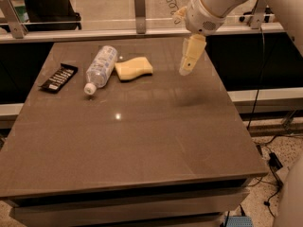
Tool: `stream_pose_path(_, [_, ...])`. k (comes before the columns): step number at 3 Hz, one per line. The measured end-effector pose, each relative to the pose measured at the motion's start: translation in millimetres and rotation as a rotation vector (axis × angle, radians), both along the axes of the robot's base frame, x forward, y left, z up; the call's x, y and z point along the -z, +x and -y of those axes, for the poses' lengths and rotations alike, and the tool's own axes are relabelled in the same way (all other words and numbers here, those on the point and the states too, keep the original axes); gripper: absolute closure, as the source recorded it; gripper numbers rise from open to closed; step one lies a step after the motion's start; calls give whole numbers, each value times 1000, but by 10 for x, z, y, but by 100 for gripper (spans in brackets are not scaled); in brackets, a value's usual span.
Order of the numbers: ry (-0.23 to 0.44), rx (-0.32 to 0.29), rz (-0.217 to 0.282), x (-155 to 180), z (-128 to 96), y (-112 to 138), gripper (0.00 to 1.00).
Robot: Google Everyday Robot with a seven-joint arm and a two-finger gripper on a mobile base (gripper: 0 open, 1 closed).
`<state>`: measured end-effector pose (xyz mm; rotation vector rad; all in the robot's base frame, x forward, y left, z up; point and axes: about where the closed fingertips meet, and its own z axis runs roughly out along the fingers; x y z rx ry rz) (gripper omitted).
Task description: Move sponge near blue plastic bottle
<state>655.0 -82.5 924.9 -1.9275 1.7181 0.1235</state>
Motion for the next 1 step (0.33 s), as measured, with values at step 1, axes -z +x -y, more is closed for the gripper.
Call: stream_pose_path(1, [0, 0, 0, 2, -1, 0, 0])
